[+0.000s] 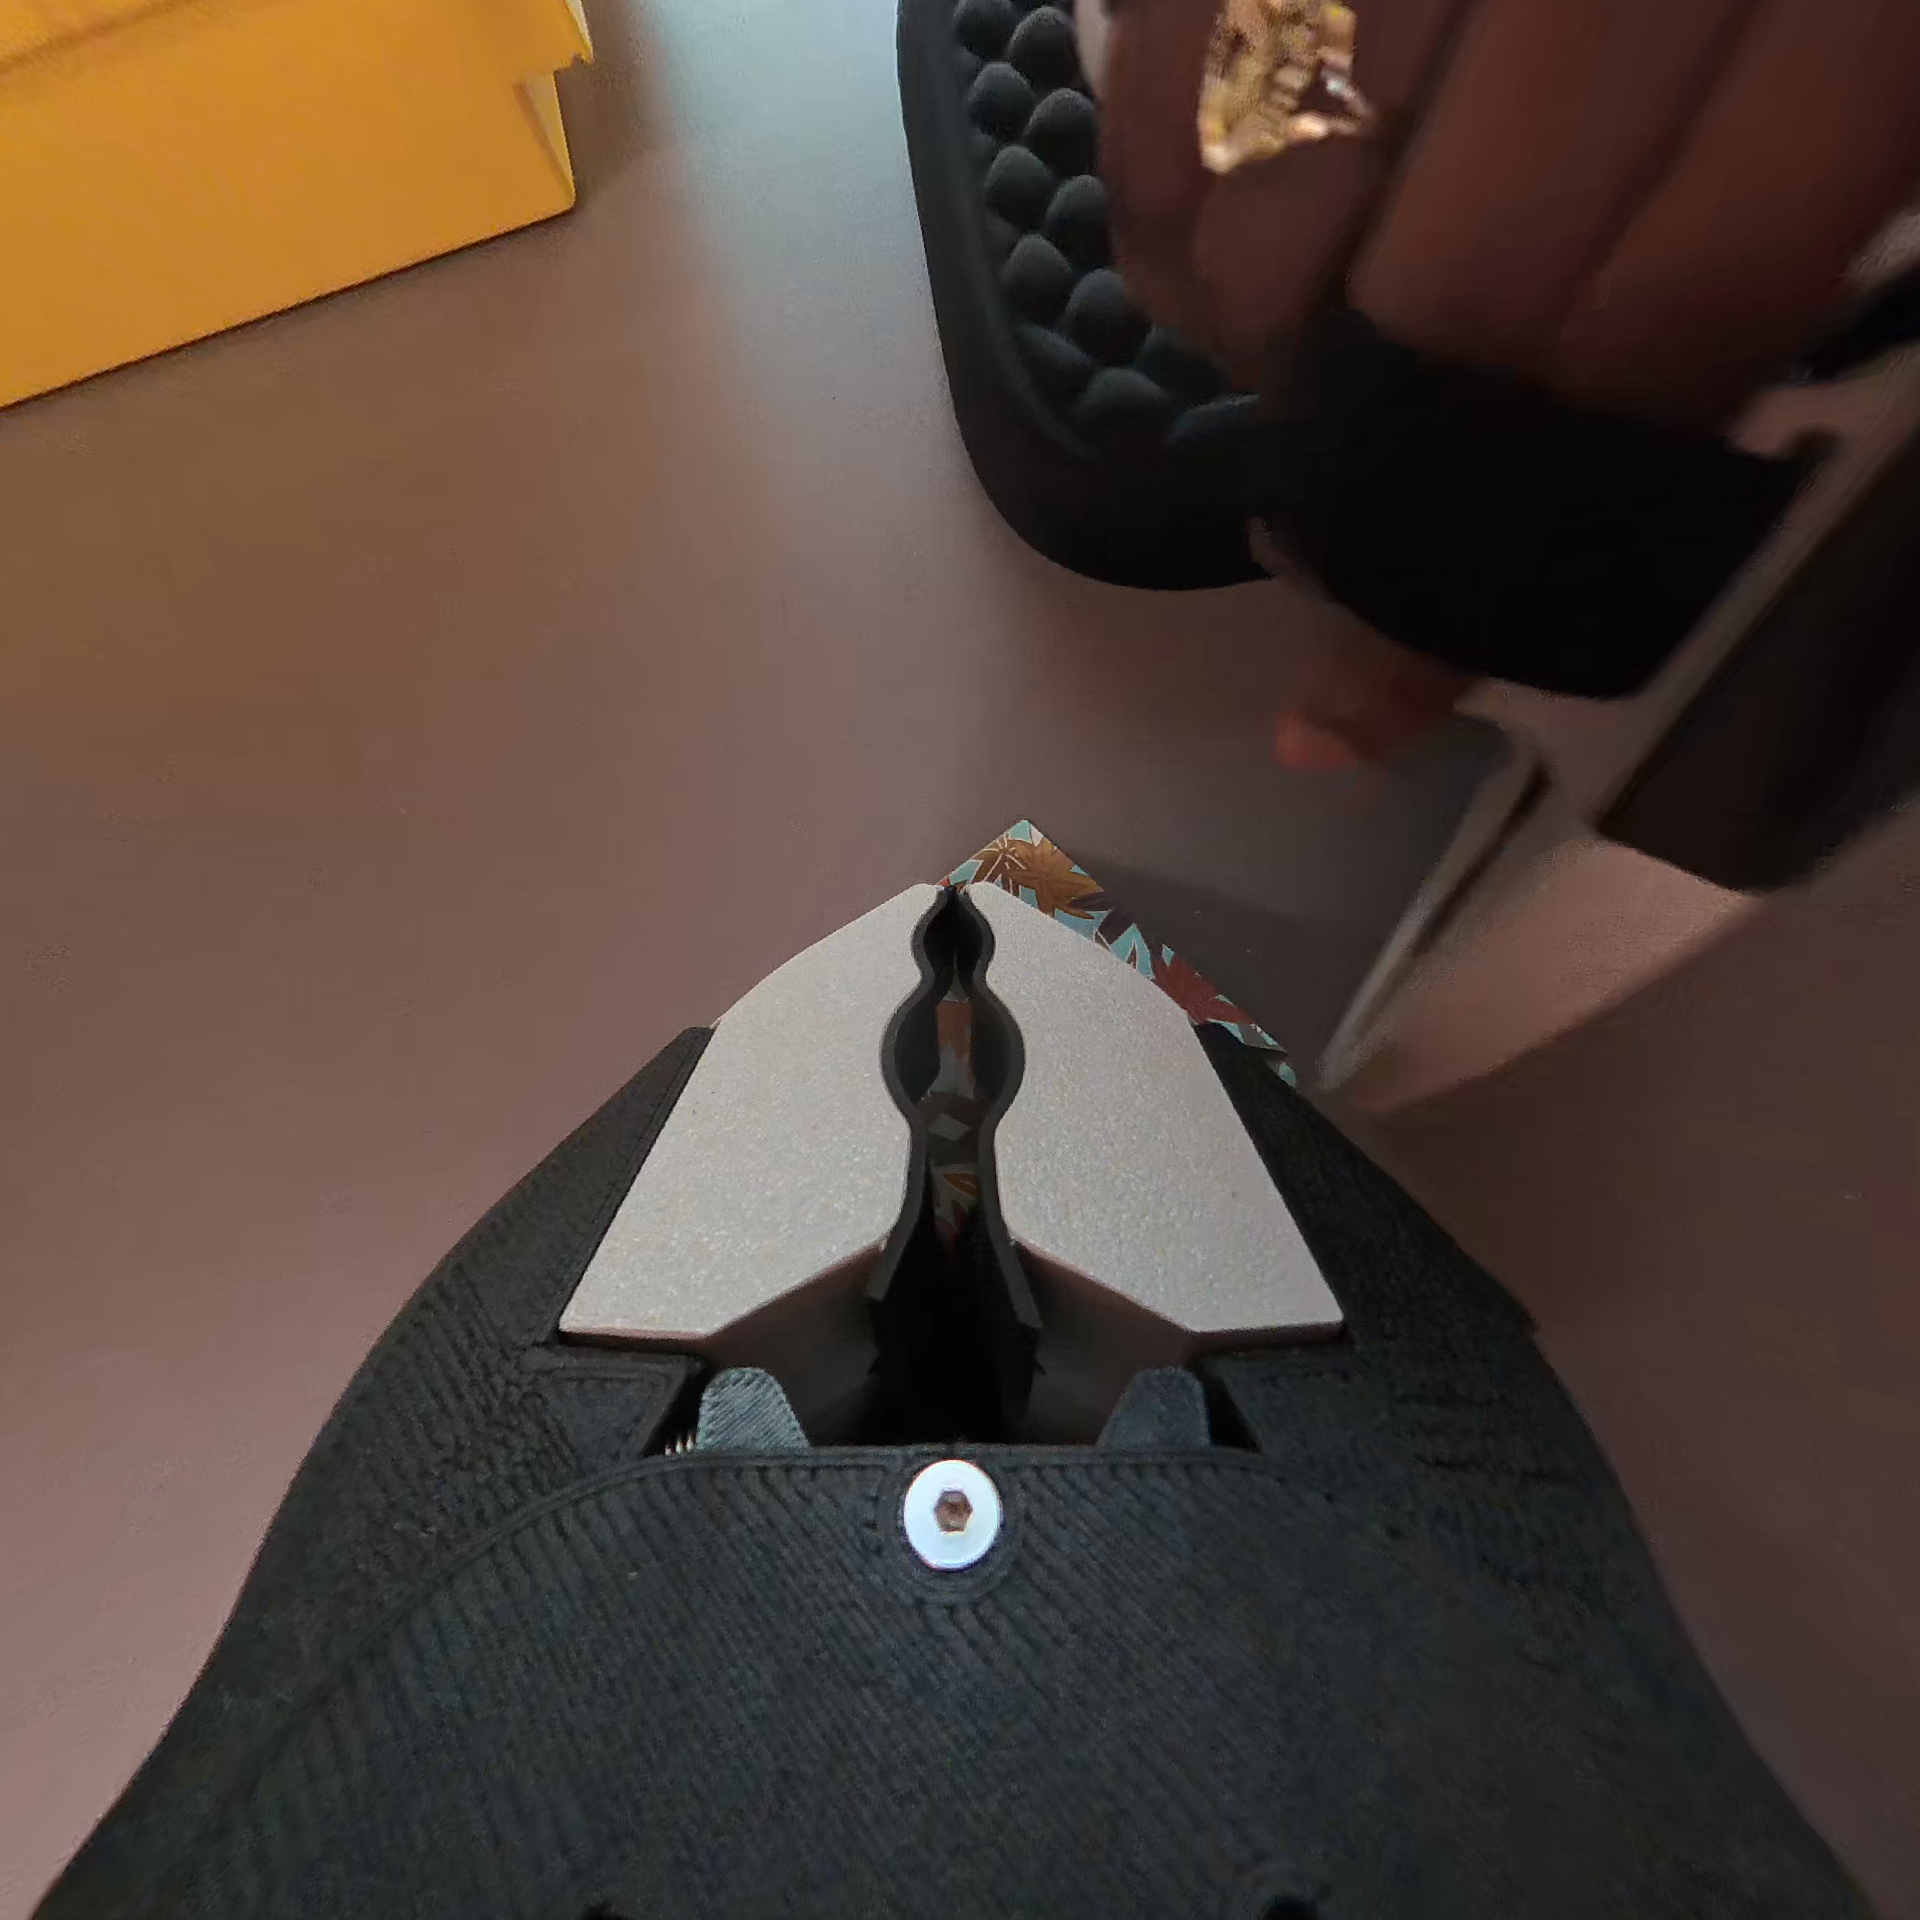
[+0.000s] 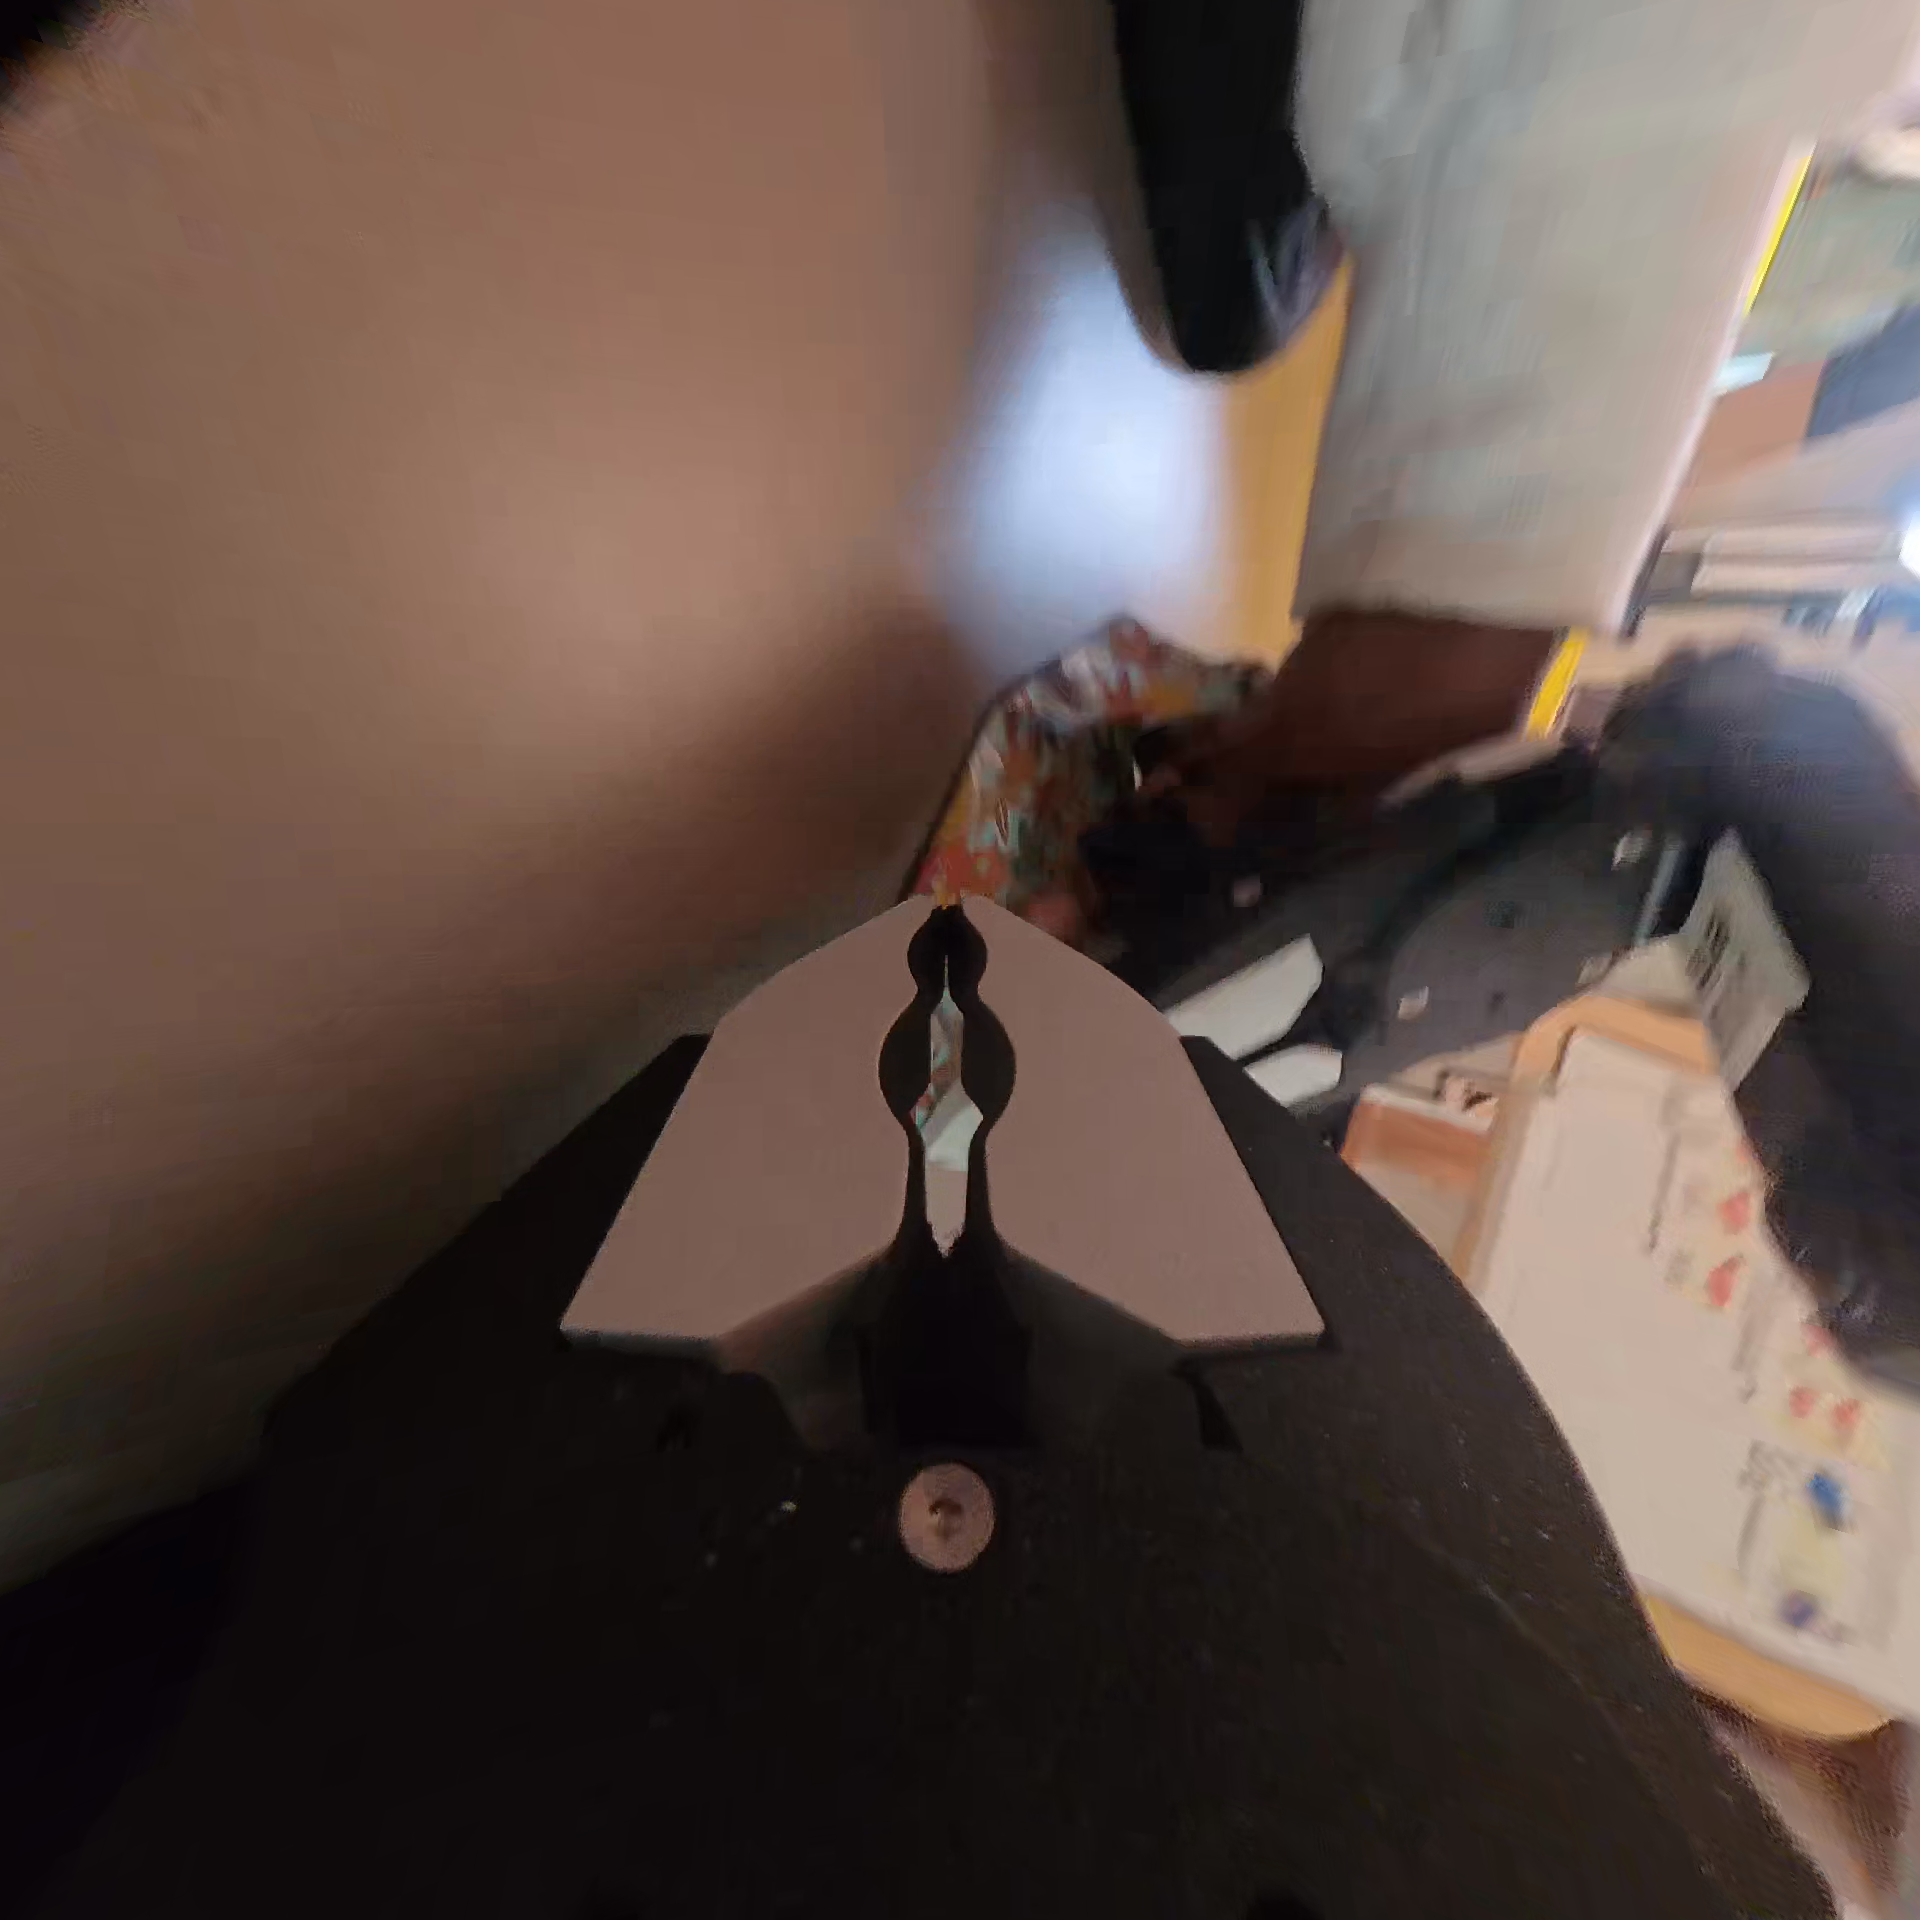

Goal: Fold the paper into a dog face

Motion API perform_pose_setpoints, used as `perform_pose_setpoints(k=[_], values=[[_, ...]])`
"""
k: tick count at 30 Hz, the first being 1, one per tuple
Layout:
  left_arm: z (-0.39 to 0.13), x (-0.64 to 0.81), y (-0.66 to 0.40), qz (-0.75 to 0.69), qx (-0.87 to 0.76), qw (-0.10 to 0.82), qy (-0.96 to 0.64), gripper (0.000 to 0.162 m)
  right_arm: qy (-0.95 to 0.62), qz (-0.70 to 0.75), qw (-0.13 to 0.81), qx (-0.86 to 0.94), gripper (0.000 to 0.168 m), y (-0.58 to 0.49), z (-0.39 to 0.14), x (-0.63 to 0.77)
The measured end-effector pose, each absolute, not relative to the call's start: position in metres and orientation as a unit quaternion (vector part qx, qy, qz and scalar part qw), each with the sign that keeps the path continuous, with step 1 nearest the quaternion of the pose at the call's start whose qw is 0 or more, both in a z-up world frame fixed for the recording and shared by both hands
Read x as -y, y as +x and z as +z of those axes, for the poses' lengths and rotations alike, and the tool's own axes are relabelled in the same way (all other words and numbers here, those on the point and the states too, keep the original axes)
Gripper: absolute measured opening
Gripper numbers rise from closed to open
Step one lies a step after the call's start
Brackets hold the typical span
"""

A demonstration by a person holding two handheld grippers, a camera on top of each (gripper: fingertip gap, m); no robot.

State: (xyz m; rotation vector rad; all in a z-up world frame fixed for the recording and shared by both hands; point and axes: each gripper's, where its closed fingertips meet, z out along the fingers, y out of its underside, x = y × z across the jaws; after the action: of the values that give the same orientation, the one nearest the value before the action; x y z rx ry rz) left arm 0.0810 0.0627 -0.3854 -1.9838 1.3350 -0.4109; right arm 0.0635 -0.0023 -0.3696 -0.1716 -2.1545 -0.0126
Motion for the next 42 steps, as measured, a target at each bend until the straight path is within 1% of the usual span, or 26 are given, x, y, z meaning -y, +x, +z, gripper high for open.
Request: perform_pose_setpoints(k=[3,5,8,10,11,14,15,16,18,20,23,25,27,30,31,33,35,37,39,42], values=[[-0.386,-0.063,0.081,-0.163,-0.517,0.348,-0.765,0.001,-0.11,-0.022,0.451,0.886,0.0,0.063,-0.374,-0.015],[-0.386,-0.063,0.081,-0.164,-0.521,0.346,-0.763,0.001,-0.095,-0.029,0.45,0.888,0.0,0.059,-0.378,-0.008],[-0.385,-0.063,0.082,-0.164,-0.526,0.345,-0.76,0.0,-0.054,0.036,0.432,0.899,0.0,0.058,-0.378,0.029],[-0.38,-0.063,0.082,-0.162,-0.543,0.352,-0.745,0.0,-0.061,0.054,0.448,0.89,0.0,0.057,-0.368,0.027],[-0.365,-0.066,0.081,-0.167,-0.535,0.383,-0.734,0.0,-0.083,0.071,0.458,0.882,0.0,0.058,-0.36,0.02],[-0.286,-0.074,0.056,-0.205,-0.44,0.503,-0.715,0.0,-0.194,0.127,0.475,0.849,0.0,0.067,-0.336,-0.015],[-0.269,-0.071,0.039,-0.2,-0.412,0.522,-0.72,0.0,-0.233,0.14,0.47,0.84,0.005,0.07,-0.333,-0.027],[-0.262,-0.062,0.023,-0.194,-0.393,0.521,-0.732,0.0,-0.268,0.149,0.456,0.836,0.005,0.073,-0.336,-0.036],[-0.28,-0.03,0.005,-0.189,-0.383,0.461,-0.778,0.0,-0.309,0.16,0.421,0.838,0.005,0.077,-0.348,-0.044],[-0.318,0.004,0.009,-0.183,-0.398,0.383,-0.813,0.0,-0.324,0.15,0.412,0.838,0.004,0.072,-0.358,-0.051],[-0.367,0.02,0.016,-0.131,-0.405,0.329,-0.843,0.0,-0.335,0.173,0.389,0.84,0.004,0.06,-0.368,-0.048],[-0.38,0.011,0.013,-0.103,-0.382,0.324,-0.859,0.0,-0.365,0.153,0.355,0.847,0.002,0.06,-0.38,-0.054],[-0.384,0.0,0.002,-0.061,-0.38,0.311,-0.869,0.0,-0.408,0.147,0.346,0.832,0.003,0.062,-0.38,-0.058],[-0.381,-0.033,-0.042,0.069,-0.364,0.314,-0.874,0.0,-0.591,0.145,0.305,0.733,0.002,0.071,-0.382,-0.064],[-0.374,-0.042,-0.056,0.099,-0.346,0.322,-0.876,0.0,-0.648,0.158,0.28,0.691,0.004,0.074,-0.382,-0.057],[-0.351,-0.05,-0.064,0.097,-0.301,0.371,-0.873,0.0,-0.679,0.222,0.238,0.659,0.021,0.072,-0.376,-0.029],[-0.333,-0.042,-0.051,0.043,-0.272,0.402,-0.873,0.0,-0.673,0.264,0.265,0.638,0.021,0.066,-0.357,-0.026],[-0.334,-0.027,-0.029,-0.003,-0.274,0.393,-0.878,0.0,-0.639,0.282,0.309,0.646,0.017,0.062,-0.339,-0.035],[-0.351,-0.016,-0.006,-0.019,-0.307,0.365,-0.879,0.0,-0.571,0.296,0.331,0.691,0.014,0.06,-0.331,-0.036],[-0.38,-0.013,0.002,0.016,-0.361,0.309,-0.88,0.003,-0.47,0.283,0.358,0.756,0.011,0.055,-0.333,-0.04]])
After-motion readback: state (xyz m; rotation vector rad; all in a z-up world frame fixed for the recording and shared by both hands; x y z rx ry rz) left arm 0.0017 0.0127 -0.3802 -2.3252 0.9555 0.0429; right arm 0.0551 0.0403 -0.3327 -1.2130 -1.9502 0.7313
